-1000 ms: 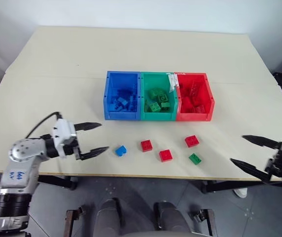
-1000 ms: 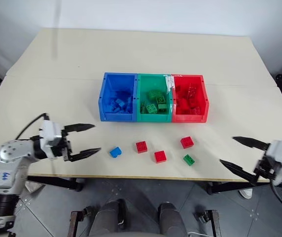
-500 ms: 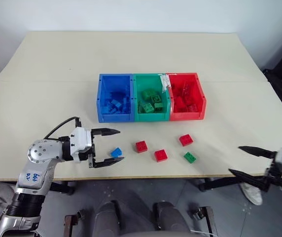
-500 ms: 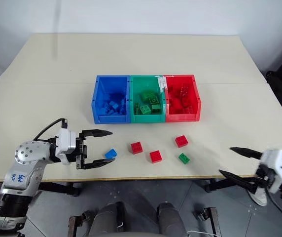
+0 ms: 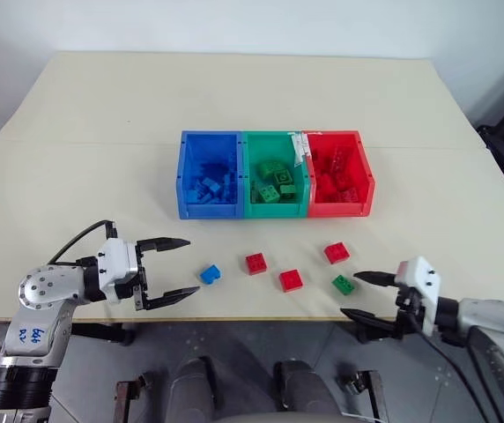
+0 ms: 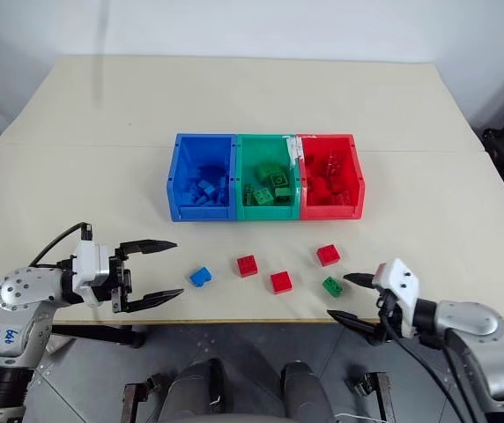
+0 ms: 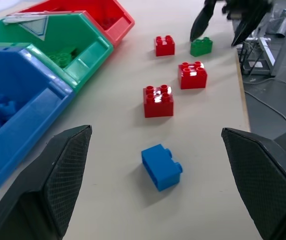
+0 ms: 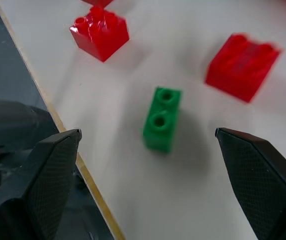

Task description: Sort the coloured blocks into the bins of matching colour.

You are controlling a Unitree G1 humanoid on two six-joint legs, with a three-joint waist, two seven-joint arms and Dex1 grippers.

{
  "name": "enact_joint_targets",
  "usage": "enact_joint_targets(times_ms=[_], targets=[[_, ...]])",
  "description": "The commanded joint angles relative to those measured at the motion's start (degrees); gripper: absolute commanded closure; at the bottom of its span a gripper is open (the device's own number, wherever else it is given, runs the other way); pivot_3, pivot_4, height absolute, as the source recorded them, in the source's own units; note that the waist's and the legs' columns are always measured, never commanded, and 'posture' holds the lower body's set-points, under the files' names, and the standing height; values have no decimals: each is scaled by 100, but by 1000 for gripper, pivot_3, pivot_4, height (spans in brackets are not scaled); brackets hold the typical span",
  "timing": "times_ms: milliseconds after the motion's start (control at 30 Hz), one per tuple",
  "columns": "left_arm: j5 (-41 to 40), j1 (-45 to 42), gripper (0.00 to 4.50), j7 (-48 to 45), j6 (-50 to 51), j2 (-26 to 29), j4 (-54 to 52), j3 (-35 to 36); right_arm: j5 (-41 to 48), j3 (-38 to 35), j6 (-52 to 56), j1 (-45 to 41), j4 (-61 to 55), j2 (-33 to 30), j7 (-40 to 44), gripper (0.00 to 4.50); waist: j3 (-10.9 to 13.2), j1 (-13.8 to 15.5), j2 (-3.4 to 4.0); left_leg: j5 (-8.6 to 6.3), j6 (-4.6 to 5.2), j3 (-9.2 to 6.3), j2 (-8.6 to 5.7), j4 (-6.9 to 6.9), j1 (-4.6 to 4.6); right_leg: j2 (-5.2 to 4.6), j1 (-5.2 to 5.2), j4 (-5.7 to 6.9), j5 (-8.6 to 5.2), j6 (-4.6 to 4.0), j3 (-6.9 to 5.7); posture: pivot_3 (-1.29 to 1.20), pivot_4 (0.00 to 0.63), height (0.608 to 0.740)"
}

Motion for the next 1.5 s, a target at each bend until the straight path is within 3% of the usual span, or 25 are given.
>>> enact_joint_targets(times_ms=[33,67,167,500,533,667,800,1033,1167,1367,1500], targets=[[-132,104,122,15,-19,43,-271,108,-175,183,-39,-71,-235,253,-384,0,0,-8,0,0,0,0,1,2,1,2,1,1,0,0,0,0,150,740],[-132,111,122,20,-15,42,-282,111,-215,230,-63,-56,-250,298,-424,0,0,-15,0,0,0,1,1,2,1,2,0,1,0,0,1,0,150,740],[-134,108,0,46,0,45,-285,131,-355,325,-156,38,-279,342,-489,619,0,-13,-1,0,0,2,2,2,2,2,1,1,0,0,1,0,150,740],[-161,68,0,90,-11,-7,-308,117,-290,275,-549,-140,-85,343,-371,3991,-1,-9,-1,-2,0,4,2,0,1,2,0,1,-1,-2,0,0,150,740],[-158,69,0,118,-6,-22,-314,117,-200,250,-520,-187,-122,342,-326,4024,-1,-9,-1,-2,0,5,2,1,1,2,0,0,-1,-2,1,0,150,740],[-227,130,0,573,225,-201,-372,254,722,160,385,-862,-790,340,-370,4024,0,-37,-1,-2,0,7,3,0,2,2,-2,1,-1,-2,4,0,150,740],[-354,129,0,1404,579,-544,-458,557,958,362,1081,-2056,-856,739,-1095,4024,0,-44,-3,-3,-1,0,12,1,2,9,-4,5,0,0,2,0,150,740],[-359,508,0,1888,629,-725,-635,953,-226,1180,1108,-4216,452,2061,-2556,4024,0,-50,-3,9,-42,16,24,-2,-7,17,-33,14,0,0,1,0,150,740],[-350,642,0,1800,639,-639,-773,923,-886,1316,615,-4833,1400,2391,-2900,4024,-1,-16,-5,10,-48,41,28,7,-42,13,-94,52,0,2,-5,0,150,740],[-328,696,0,1613,691,-511,-907,816,-1214,1290,105,-5260,2247,2542,-2827,1930,-1,-41,-5,12,-48,83,40,29,-91,10,-177,99,2,8,-6,0,150,740],[-320,684,0,1497,725,-460,-962,702,-1131,1189,35,-5139,2058,2400,-2541,600,-1,-105,-5,20,-62,112,63,24,-90,18,-204,108,-2,14,-6,0,150,740]])
